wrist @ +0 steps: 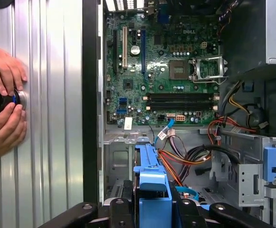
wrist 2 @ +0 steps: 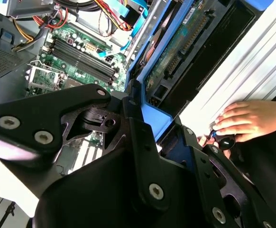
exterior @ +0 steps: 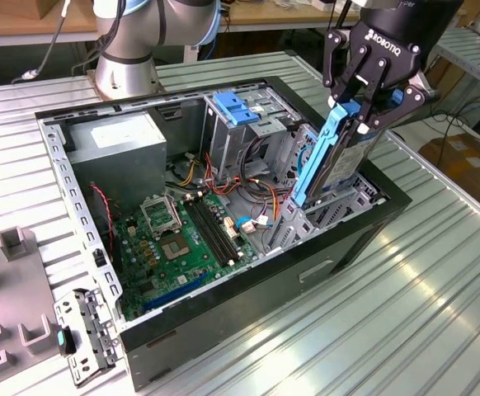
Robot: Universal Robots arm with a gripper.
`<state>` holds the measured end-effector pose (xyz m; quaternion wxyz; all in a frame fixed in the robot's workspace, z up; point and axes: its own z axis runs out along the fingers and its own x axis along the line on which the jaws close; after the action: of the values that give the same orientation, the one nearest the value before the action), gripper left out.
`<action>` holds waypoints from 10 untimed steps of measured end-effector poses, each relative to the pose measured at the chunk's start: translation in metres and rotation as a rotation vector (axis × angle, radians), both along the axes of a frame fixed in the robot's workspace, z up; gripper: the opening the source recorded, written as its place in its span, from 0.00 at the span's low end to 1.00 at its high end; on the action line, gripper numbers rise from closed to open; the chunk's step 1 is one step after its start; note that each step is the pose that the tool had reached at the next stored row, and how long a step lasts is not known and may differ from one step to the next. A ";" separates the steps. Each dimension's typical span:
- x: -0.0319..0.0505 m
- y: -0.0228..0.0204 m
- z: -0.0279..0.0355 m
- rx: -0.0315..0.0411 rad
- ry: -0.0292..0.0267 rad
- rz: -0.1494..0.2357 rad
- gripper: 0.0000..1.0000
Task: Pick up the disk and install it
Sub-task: 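Insert the disk into the insertion slot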
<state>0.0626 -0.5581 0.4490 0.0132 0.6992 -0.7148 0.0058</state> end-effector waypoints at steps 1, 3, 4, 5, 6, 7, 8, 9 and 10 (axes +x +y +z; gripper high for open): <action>0.0000 0.0001 -0.0007 0.0001 0.0000 0.000 0.37; 0.0000 0.0005 -0.0012 0.0000 0.0000 0.000 0.37; 0.0000 0.0006 -0.0015 0.0001 0.0000 0.000 0.37; 0.0000 0.0007 -0.0018 0.0001 0.0000 0.000 0.37; 0.0000 0.0007 -0.0024 0.0000 0.0000 0.000 0.37; 0.0000 0.0007 -0.0031 -0.0002 0.0000 0.000 0.37; 0.0000 0.0007 -0.0036 -0.0002 0.0001 0.000 0.37; 0.0000 0.0007 -0.0047 0.0001 0.0000 0.000 0.37; 0.0000 0.0007 -0.0059 0.0000 0.0000 0.000 0.37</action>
<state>0.0626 -0.5574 0.4431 0.0132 0.6991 -0.7148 0.0058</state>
